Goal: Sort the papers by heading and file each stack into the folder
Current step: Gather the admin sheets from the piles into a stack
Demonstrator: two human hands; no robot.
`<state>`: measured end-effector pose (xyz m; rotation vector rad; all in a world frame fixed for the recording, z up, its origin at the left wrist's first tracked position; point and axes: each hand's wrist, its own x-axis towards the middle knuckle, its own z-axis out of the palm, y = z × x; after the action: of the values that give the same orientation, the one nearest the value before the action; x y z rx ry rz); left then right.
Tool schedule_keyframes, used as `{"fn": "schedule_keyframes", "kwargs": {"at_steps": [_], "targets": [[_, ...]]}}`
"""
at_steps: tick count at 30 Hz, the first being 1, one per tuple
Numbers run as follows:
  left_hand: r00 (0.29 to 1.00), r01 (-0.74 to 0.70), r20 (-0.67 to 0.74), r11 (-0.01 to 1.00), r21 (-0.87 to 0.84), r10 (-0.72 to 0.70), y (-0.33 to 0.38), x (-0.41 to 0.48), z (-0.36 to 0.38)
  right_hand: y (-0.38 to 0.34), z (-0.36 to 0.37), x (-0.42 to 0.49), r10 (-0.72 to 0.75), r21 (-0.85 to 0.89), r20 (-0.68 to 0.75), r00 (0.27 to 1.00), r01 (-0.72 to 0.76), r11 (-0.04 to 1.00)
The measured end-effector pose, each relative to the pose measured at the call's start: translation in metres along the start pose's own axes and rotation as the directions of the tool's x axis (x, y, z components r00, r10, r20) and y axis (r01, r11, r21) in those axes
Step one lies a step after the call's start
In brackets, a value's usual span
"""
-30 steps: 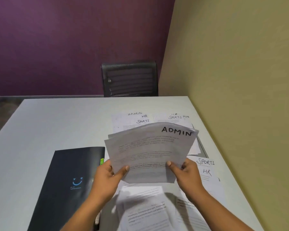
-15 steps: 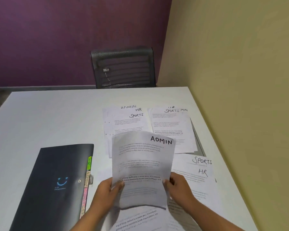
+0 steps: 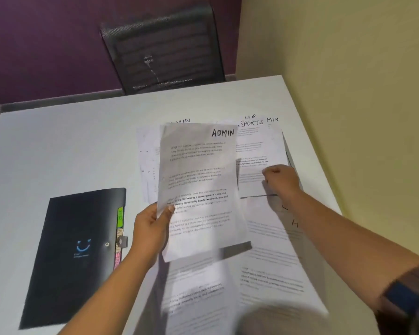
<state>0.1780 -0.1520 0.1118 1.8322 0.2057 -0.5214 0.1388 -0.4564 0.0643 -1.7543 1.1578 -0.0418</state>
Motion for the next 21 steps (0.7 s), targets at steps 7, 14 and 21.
{"fn": "schedule_keyframes", "kwargs": {"at_steps": [7,14,21], "targets": [[0.999,0.026,-0.041,0.999,-0.034,-0.027,0.001,0.02,0.018,0.012,0.01,0.036,0.079,-0.425,-0.052,0.995,-0.094,0.9],[0.997,0.05,-0.059,0.996,-0.07,-0.054,0.005,0.023,0.027,0.019,0.01,0.051,0.161,-0.359,-0.024,0.987,-0.158,0.92],[0.998,0.055,-0.04,0.996,-0.067,-0.058,0.015,0.02,0.033,0.023,0.005,0.06,0.105,-0.383,-0.064,0.992,-0.121,0.916]]}}
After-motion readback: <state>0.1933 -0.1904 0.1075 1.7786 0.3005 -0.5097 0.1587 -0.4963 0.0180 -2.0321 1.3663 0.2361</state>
